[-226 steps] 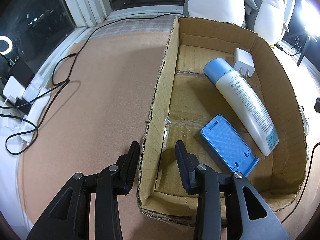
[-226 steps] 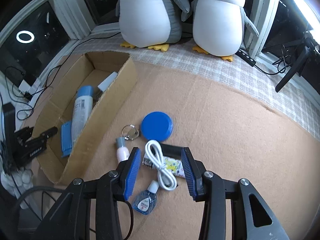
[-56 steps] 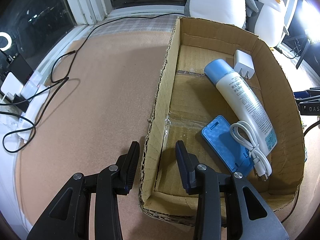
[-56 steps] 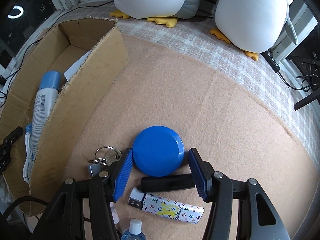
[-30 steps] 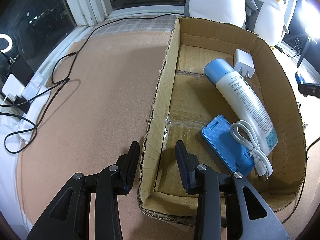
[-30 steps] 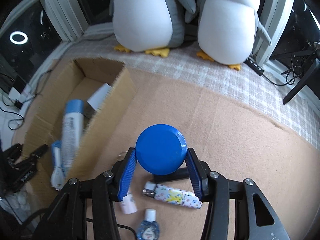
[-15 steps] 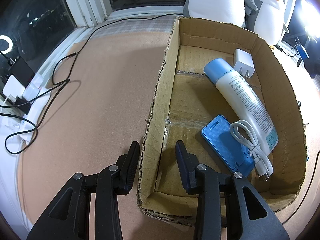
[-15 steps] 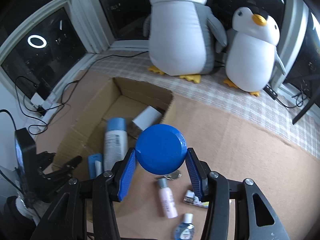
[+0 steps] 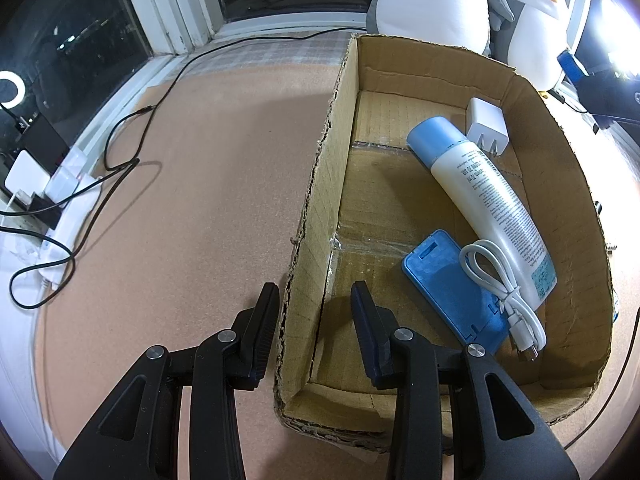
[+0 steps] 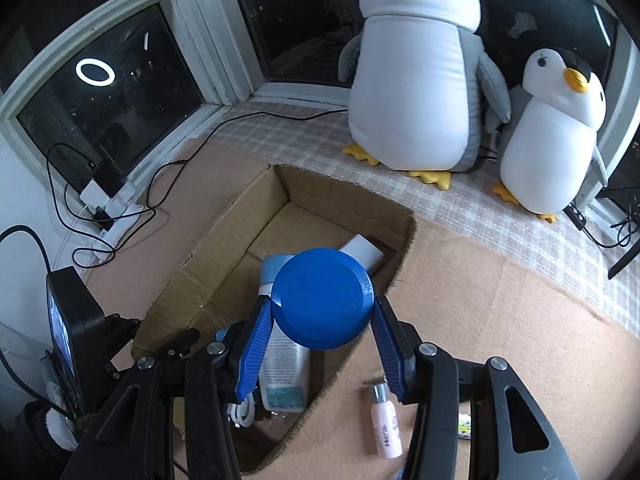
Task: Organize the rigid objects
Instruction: 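Carry the blue round lid into the box and open the right gripper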
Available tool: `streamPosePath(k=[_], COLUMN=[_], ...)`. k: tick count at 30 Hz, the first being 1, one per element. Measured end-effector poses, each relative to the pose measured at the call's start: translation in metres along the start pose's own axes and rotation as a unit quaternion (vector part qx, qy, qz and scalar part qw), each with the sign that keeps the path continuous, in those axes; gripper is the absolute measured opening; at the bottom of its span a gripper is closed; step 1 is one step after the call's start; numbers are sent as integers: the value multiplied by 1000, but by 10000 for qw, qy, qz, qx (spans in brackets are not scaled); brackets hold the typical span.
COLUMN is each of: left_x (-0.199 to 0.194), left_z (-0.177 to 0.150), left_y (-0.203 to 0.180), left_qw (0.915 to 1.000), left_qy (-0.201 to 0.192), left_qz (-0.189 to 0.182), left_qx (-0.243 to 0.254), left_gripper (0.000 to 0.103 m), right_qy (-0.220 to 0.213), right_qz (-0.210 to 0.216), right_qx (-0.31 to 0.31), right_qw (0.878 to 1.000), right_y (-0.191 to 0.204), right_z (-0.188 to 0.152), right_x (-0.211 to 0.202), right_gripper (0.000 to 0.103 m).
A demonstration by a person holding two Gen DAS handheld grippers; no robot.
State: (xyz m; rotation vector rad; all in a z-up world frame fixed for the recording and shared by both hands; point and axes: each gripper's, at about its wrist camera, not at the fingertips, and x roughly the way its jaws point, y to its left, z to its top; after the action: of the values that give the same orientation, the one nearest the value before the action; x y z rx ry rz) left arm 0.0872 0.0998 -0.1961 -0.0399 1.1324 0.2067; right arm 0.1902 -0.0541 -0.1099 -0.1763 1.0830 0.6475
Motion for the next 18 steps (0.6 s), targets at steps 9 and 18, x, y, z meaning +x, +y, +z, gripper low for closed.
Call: streamPosePath(k=[9, 18], left_x=[0, 0], left_z=[0, 0], left_y=[0, 0], left_qw=[10000, 10000], left_qy=[1, 0], left_qz=[-3, -2], left_qx=[-4, -3], left_gripper=[36, 36], right_qy=[120, 271], right_qz=[25, -27], right_qx=[-70, -153], right_qw=[9999, 9995], right_y=[13, 17], right_z=[5, 7], right_x=[17, 35], right_gripper=[46, 46])
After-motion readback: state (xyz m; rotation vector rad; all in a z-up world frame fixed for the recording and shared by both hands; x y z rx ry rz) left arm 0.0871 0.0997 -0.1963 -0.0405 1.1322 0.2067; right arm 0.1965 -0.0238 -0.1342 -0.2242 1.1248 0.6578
